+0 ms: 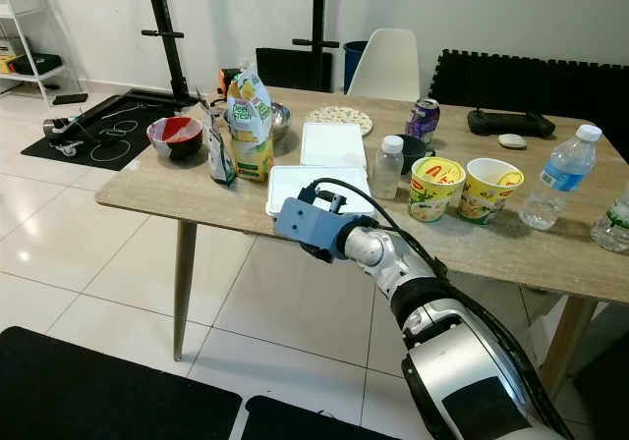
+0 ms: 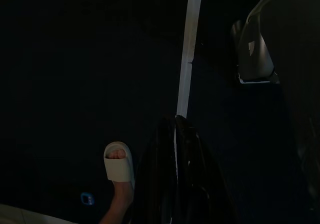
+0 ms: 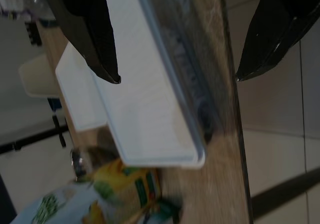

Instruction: Restocking fridge

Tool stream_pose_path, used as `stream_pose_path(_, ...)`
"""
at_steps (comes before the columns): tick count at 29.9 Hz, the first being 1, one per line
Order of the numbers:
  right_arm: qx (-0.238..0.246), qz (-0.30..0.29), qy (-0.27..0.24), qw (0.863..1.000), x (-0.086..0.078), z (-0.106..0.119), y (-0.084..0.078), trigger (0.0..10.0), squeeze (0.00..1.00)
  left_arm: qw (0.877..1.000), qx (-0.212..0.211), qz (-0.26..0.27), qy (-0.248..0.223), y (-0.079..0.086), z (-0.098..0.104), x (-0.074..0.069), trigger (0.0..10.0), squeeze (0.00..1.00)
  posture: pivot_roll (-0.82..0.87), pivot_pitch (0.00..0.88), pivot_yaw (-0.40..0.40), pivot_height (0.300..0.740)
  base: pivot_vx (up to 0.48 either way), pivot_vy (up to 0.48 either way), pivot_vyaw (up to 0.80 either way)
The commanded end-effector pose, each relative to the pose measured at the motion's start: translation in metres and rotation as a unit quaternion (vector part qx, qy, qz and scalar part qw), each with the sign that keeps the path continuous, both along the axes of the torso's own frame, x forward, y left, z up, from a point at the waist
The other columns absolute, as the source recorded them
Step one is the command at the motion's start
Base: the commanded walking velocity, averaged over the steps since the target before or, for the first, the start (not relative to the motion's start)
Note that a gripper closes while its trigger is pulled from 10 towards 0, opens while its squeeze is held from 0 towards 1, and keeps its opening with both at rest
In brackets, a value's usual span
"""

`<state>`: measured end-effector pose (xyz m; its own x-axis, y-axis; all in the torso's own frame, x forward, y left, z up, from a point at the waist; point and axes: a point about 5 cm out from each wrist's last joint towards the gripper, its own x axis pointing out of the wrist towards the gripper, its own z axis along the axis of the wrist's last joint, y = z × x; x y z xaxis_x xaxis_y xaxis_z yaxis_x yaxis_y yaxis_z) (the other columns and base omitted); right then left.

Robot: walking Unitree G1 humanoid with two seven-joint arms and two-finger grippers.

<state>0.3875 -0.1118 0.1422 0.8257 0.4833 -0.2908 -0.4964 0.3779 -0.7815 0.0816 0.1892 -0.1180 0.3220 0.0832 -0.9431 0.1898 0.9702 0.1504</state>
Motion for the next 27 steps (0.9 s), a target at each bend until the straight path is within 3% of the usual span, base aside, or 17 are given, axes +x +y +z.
stream_pose_path(1,-0.02,-0.012,0.005,1.0,-0.001,-0.008,0.0,10.0,0.0,0.999,-0.033,-0.01,-0.029,-0.026,0.001,0.011,10.0,0.0,0.0,0.0,-0.061,0.74,0.0,0.0,0.0)
stream_pose_path(6,-0.034,-0.021,0.01,0.999,-0.003,-0.016,-0.002,10.0,0.0,0.999,-0.031,-0.015,-0.029,-0.025,0.0,0.008,10.0,0.0,0.0,0.0,-0.058,0.74,0.0,0.0,0.0)
stream_pose_path(12,-0.023,-0.048,0.003,0.999,0.001,-0.009,-0.01,10.0,0.0,0.999,-0.031,-0.014,-0.037,-0.024,0.0,0.005,10.0,0.0,0.01,0.018,-0.059,0.74,0.0,0.0,0.0)
stream_pose_path(15,-0.02,-0.053,-0.008,0.998,0.004,-0.002,-0.012,10.0,0.0,0.999,-0.032,-0.015,-0.041,-0.024,0.0,0.003,10.0,0.0,0.01,0.048,-0.06,0.74,0.0,0.0,0.0)
stream_pose_path(18,-0.01,-0.06,-0.023,0.998,0.01,0.011,-0.012,10.0,0.0,0.998,-0.032,-0.009,-0.054,-0.022,0.001,0.001,10.0,0.0,0.03,0.133,-0.062,0.74,0.0,0.0,0.0)
stream_pose_path(27,-0.007,-0.054,-0.034,0.998,0.013,0.021,-0.007,10.0,0.0,0.996,-0.039,0.004,-0.079,-0.022,0.002,-0.003,10.0,0.0,0.05,0.233,-0.066,0.74,0.0,0.0,0.0)
